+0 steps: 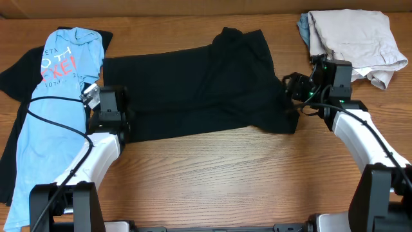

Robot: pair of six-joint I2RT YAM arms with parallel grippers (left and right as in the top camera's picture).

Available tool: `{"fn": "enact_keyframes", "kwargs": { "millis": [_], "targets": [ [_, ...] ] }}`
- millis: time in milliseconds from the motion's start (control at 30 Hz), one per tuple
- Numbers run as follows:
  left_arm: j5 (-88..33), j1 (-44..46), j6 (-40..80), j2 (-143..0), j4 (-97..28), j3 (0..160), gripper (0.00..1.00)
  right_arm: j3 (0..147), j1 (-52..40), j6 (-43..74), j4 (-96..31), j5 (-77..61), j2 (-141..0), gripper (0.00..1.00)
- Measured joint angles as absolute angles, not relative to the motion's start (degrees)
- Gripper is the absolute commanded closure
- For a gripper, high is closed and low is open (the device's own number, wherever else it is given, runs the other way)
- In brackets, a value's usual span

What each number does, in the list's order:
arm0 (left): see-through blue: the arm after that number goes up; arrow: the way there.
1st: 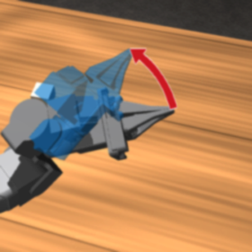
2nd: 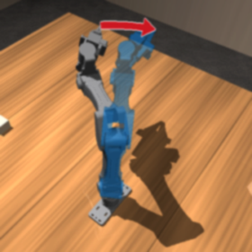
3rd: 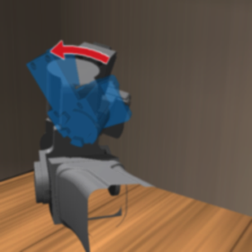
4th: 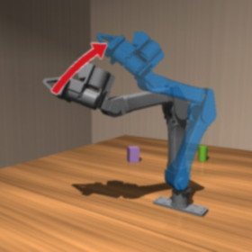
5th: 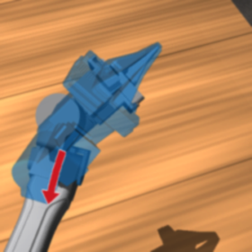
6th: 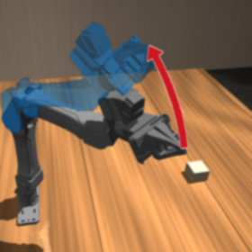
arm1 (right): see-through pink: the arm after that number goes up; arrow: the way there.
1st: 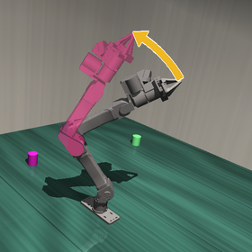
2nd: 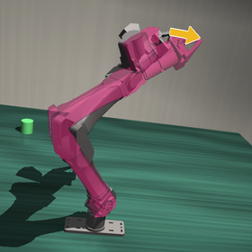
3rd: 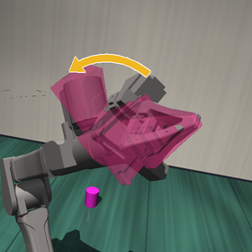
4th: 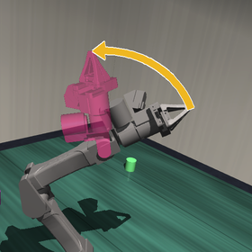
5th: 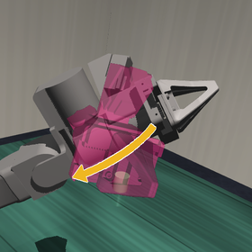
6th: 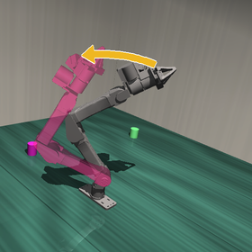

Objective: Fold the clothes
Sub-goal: 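Release the shirt and reposition both grippers at its lower corners, then grasp the black shirt's lower left and right hem with both grippers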

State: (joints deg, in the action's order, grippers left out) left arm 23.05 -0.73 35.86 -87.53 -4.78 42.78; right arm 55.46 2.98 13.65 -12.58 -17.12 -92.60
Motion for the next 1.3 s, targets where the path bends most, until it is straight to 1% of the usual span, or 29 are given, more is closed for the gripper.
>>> {"fn": "enact_keyframes", "kwargs": {
  "millis": [100, 167, 300, 433, 467, 500, 567, 600, 633, 767, 933, 1133, 1167, 1267, 1300],
  "targets": [
    [23.2, -0.73, 32.56, -87.53, -4.54, 42.83, 0.0, 55.46, 3.03, 13.5, -13.39, -17.1, -93.01, 0.0],
    [23.22, -0.73, 29.89, -87.5, -7.2, 43.55, 0.0, 55.53, 3.01, 13.47, -15.44, -17.1, -93.01, 0.0],
    [22.31, -0.73, 26.52, -86.0, -21.67, 48.97, 0.0, 57.36, 3.03, 13.47, -24.88, -16.97, -92.79, 0.0],
    [17.74, -0.73, 24.77, -82.5, -39.44, 57.82, 0.0, 59.99, 3.01, 13.47, -34.02, -16.93, -91.44, 0.0],
    [16.38, -0.73, 24.45, -81.58, -42.5, 59.64, 0.0, 60.25, 3.01, 13.43, -35.73, -16.95, -91.02, 0.02],
    [15.35, -0.73, 24.14, -80.79, -44.73, 60.9, 0.0, 60.51, 3.03, 13.43, -38.2, -16.93, -90.26, 0.07],
    [12.84, -0.73, 23.77, -79.46, -49.69, 62.54, 0.0, 60.49, 3.01, 13.58, -40.38, -16.53, -89.89, 0.12],
    [11.53, -0.73, 23.73, -79.15, -51.53, 62.59, 0.0, 60.34, 3.01, 13.56, -41.5, -16.01, -89.8, 0.17],
    [10.24, -0.73, 23.7, -79.13, -53.04, 62.48, 0.02, 60.14, 3.01, 13.52, -41.91, -15.46, -89.8, 0.19],
    [5.76, -0.73, 23.51, -79.22, -53.67, 59.09, 0.11, 57.19, 3.01, 13.78, -41.98, -13.02, -89.78, 0.36],
    [3.81, -0.73, 23.53, -79.37, -47.92, 51.33, 0.16, 52.14, 3.01, 13.65, -37.58, -11.88, -89.78, 0.36],
    [3.25, -0.73, 23.55, -79.77, -36.67, 44.4, 0.21, 48.4, 3.01, 13.58, -33.43, -11.9, -89.78, 0.36],
    [3.33, -0.73, 23.53, -79.9, -34.81, 43.68, 0.23, 48.1, 3.01, 13.5, -32.95, -11.94, -89.78, 0.37],
    [4.38, -0.73, 23.4, -80.88, -30.59, 42.26, 0.34, 47.4, 2.96, 13.5, -32.1, -12.03, -89.78, 0.41],
    [5.08, -0.73, 23.35, -81.56, -29.58, 42.0, 0.36, 47.24, 2.96, 13.45, -31.92, -12.05, -89.78, 0.42]
  ]
}}
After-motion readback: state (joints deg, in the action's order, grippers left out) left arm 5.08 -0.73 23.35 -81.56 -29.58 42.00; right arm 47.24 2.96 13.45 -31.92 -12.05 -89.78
